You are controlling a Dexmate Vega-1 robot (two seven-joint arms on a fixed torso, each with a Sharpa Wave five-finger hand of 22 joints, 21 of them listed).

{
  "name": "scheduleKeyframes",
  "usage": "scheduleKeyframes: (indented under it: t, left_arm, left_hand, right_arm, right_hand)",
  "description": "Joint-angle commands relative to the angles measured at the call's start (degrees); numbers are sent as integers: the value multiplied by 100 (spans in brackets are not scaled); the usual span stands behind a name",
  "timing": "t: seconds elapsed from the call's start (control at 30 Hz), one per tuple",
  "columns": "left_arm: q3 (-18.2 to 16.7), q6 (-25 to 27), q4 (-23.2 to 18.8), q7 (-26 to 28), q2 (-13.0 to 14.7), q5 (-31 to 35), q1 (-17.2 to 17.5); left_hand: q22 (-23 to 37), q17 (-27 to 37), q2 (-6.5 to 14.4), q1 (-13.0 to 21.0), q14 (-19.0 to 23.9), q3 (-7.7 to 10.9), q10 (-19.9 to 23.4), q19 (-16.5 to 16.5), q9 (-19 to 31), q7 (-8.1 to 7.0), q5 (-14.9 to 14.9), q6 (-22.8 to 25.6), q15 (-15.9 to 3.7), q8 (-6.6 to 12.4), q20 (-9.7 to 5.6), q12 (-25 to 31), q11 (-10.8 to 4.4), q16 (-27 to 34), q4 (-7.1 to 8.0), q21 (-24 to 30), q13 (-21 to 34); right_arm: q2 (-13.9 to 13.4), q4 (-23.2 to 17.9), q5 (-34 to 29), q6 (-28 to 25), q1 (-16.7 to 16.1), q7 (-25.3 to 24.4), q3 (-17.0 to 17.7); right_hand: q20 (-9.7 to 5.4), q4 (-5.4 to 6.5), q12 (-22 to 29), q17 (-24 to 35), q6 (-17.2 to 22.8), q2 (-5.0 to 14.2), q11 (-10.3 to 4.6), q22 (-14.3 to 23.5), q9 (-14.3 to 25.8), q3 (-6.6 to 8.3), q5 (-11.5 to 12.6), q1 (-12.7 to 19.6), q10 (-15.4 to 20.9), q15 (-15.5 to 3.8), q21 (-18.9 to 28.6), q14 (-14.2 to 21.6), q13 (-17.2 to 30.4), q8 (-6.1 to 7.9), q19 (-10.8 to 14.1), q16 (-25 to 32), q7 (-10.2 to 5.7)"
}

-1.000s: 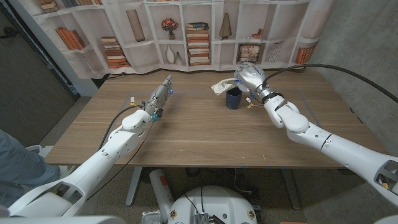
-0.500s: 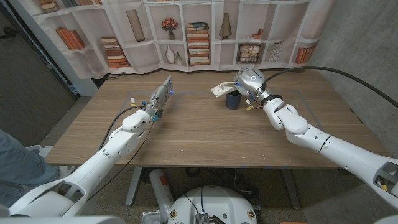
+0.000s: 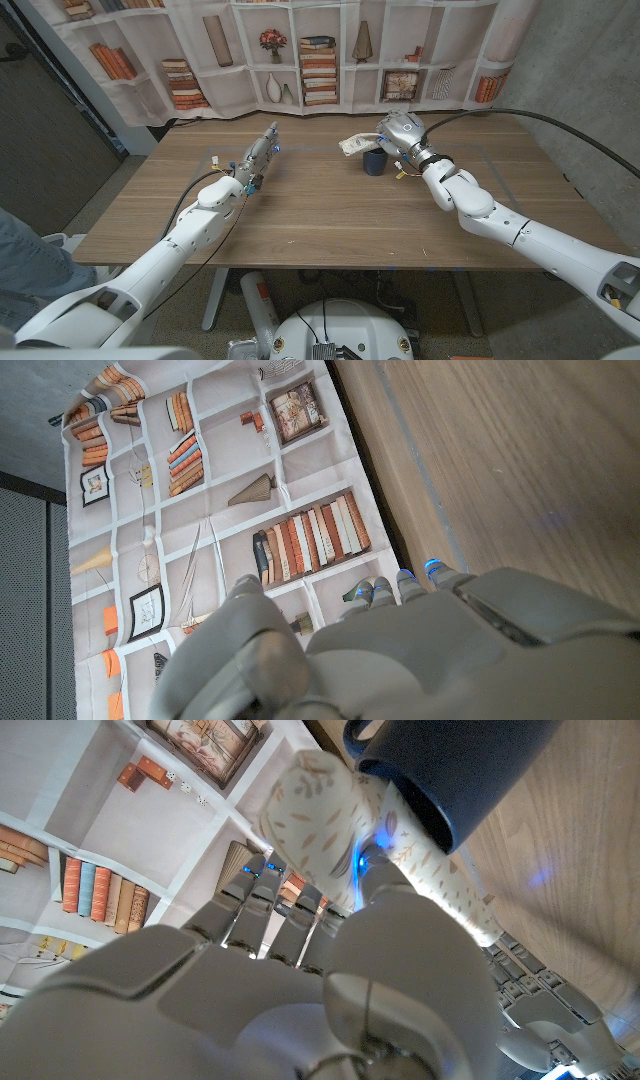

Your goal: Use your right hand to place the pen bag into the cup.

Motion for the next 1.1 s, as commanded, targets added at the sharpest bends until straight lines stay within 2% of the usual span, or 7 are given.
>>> scheduleKeyframes:
  t: [0.03,0.2,0.63,0.8,0.87,0.97,1.1]
  left_arm:
    - [28,48,35,-22,0,16,-41]
    - [32,63,-1,-12,19,26,-31]
    - [31,90,-106,28,47,33,27]
    - [39,81,-93,15,40,33,30]
    - [39,73,-85,15,34,32,33]
    - [41,71,-71,9,28,28,32]
    - [47,61,-27,-13,12,19,21]
  left_hand:
    - [11,23,8,74,-461,-32,-51,-770,12,-20,-1,25,-5,29,35,28,10,40,0,25,27]
    - [11,23,11,76,-463,-34,-50,-776,12,-17,-2,26,0,28,39,28,6,39,0,24,27]
    - [11,22,18,84,-463,-39,-50,-778,12,-17,-2,27,2,27,41,28,7,39,-2,23,27]
    - [11,22,21,89,-464,-41,-52,-787,12,-20,-3,26,-1,25,47,27,15,38,-3,20,27]
    - [11,22,22,91,-464,-42,-50,-787,12,-20,-3,25,-1,25,46,28,5,38,-4,20,27]
    - [11,22,24,93,-463,-44,-49,-790,12,-21,-3,29,-1,26,51,28,5,38,-5,19,27]
    - [11,22,26,97,-464,-45,-55,-788,12,-22,-3,31,-1,26,60,26,5,38,-6,20,27]
  right_arm:
    - [17,27,162,-18,-35,53,57]
    - [-27,-30,269,0,-67,114,106]
    - [-145,-163,492,11,-148,265,235]
    - [-205,-228,628,90,-162,365,288]
    - [-237,-254,712,151,-168,408,318]
    - [-251,-264,773,197,-175,423,342]
    - [-279,-287,845,253,-176,485,368]
  right_hand:
    - [-299,89,-35,26,-162,12,7,19,-20,-16,-1,-147,-51,-748,1,-42,22,-77,-64,-5,24]
    - [-199,172,-43,24,-490,-51,28,16,-98,-90,1,-368,-133,-679,-9,-126,25,-275,-119,-7,26]
    - [-116,224,-61,18,-791,-115,131,13,-203,-135,12,-554,-276,-575,-17,-251,28,-505,-172,-24,31]
    - [-16,264,-68,17,-1133,-161,198,10,-279,-169,21,-705,-397,-518,-28,-373,32,-733,-234,-31,42]
    - [22,271,-71,11,-1495,-205,242,8,-340,-187,33,-800,-506,-456,-31,-481,35,-961,-275,-37,49]
    - [57,274,-80,11,-1911,-262,307,5,-393,-211,47,-896,-642,-420,-31,-562,38,-1205,-308,-28,59]
    - [107,291,-82,13,-2325,-324,345,4,-430,-249,58,-1011,-752,-363,-35,-629,41,-1426,-344,-21,77]
